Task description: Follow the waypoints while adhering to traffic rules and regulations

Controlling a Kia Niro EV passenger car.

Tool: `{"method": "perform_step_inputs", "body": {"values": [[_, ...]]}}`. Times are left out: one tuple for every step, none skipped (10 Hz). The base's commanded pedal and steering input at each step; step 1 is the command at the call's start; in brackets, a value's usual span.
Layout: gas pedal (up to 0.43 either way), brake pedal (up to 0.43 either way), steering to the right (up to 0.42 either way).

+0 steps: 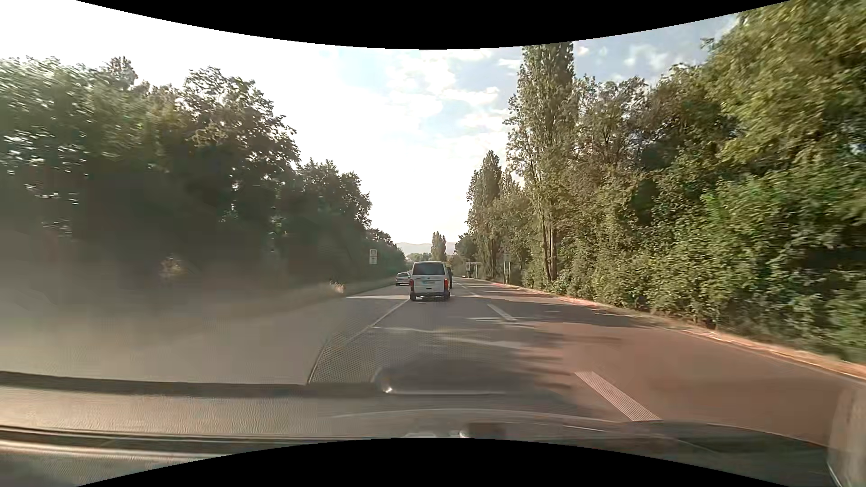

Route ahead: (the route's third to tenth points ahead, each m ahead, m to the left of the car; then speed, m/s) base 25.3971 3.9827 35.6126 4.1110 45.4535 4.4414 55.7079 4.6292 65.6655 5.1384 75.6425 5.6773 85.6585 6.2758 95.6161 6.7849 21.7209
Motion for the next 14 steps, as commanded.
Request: {"method": "perform_step_inputs", "body": {"values": [[0.197, 0.0, -0.002], [0.197, 0.0, -0.001], [0.197, 0.0, -0.002], [0.209, 0.0, -0.002], [0.209, 0.0, -0.002], [0.209, 0.0, -0.001], [0.209, 0.0, -0.001], [0.209, 0.0, -0.002], [0.209, 0.0, -0.001], [0.209, 0.0, -0.002], [0.209, 0.0, -0.001], [0.209, 0.0, -0.001], [0.209, 0.0, -0.001], [0.209, 0.0, -0.001]]}}
